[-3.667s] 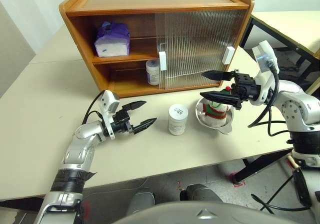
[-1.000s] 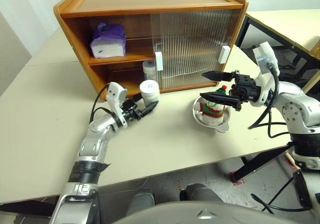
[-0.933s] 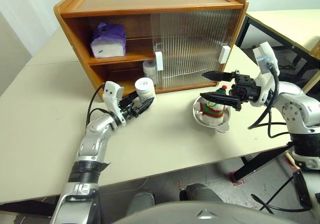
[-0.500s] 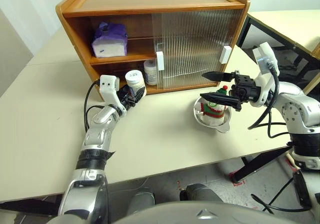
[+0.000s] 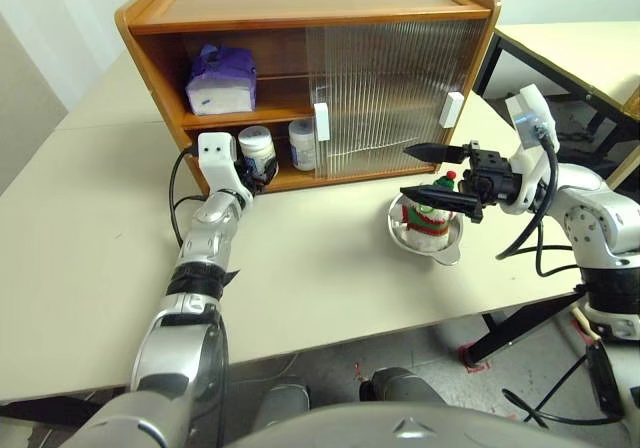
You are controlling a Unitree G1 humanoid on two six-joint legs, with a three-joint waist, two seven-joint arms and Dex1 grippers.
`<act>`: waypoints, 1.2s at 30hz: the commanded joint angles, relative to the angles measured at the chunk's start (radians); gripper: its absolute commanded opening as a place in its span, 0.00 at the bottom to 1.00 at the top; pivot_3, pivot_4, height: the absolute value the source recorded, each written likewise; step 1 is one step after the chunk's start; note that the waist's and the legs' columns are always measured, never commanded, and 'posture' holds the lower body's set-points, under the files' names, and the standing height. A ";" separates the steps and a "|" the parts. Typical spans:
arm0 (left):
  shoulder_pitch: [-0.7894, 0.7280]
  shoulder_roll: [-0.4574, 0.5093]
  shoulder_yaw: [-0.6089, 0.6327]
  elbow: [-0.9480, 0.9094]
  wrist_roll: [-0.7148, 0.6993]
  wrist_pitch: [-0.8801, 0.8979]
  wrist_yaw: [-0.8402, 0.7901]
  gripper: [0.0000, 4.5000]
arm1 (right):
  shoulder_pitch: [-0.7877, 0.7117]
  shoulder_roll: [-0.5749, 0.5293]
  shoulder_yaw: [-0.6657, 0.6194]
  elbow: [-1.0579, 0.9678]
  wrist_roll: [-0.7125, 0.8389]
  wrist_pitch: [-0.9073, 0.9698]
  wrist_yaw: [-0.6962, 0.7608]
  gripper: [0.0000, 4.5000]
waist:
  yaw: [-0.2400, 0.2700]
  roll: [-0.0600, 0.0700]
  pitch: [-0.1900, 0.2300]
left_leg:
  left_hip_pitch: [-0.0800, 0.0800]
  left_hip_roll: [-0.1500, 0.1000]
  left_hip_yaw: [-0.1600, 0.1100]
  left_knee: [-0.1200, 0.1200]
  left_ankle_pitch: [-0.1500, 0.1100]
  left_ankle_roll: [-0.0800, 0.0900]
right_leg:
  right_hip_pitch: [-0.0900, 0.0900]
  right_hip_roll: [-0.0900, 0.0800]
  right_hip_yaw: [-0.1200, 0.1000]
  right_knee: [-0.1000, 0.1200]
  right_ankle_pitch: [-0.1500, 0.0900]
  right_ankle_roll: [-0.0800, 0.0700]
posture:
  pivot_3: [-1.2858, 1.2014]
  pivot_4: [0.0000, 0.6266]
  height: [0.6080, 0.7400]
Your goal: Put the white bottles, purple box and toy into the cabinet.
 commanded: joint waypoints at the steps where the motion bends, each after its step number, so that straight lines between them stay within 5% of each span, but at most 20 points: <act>1: -0.069 0.002 0.021 0.103 0.021 -0.060 0.038 0.68 | 0.000 -0.006 0.000 -0.006 -0.003 0.002 -0.002 1.00 | 0.000 0.000 0.000 | 0.000 0.000 0.000 0.000 0.000 0.000 | 0.000 0.000 0.000 0.000 0.000 0.001 | 0.46 0.00 1.00; 17: -0.222 -0.011 0.008 0.404 0.077 -0.171 0.090 0.68 | 0.006 -0.010 -0.006 -0.016 0.002 0.007 -0.011 1.00 | -0.005 -0.001 0.001 | 0.000 -0.002 0.000 0.002 0.001 0.002 | 0.001 0.000 0.000 -0.001 0.002 0.003 | 0.46 0.00 1.00; 19: -0.217 -0.010 0.004 0.404 0.081 -0.174 0.083 0.84 | 0.008 -0.010 -0.006 -0.017 0.003 0.007 -0.012 1.00 | -0.006 -0.001 0.001 | 0.000 -0.002 0.000 0.002 0.001 0.002 | 0.001 0.000 0.000 -0.001 0.002 0.003 | 0.46 0.00 1.00; 21: -0.211 -0.008 0.005 0.402 0.082 -0.177 0.079 0.99 | 0.007 -0.009 -0.005 -0.016 0.003 0.008 -0.012 1.00 | -0.007 -0.001 0.001 | 0.000 -0.002 0.000 0.002 0.001 0.002 | 0.001 0.000 0.000 -0.001 0.001 0.003 | 0.46 0.00 1.00; 31: -0.158 -0.024 0.009 0.310 0.060 -0.197 0.001 1.00 | -0.007 0.003 0.007 0.002 -0.003 0.000 -0.005 1.00 | -0.004 -0.001 0.001 | 0.000 -0.003 0.001 0.002 0.001 0.002 | 0.001 0.000 0.000 -0.001 0.001 0.003 | 0.47 0.00 1.00; 36: -0.031 -0.044 -0.001 0.081 0.046 -0.150 -0.009 1.00 | -0.016 0.012 0.015 0.019 -0.008 -0.008 0.006 1.00 | -0.005 -0.001 0.001 | 0.000 -0.004 0.001 0.002 0.001 0.002 | 0.002 0.000 -0.001 -0.001 0.001 0.003 | 0.48 0.00 1.00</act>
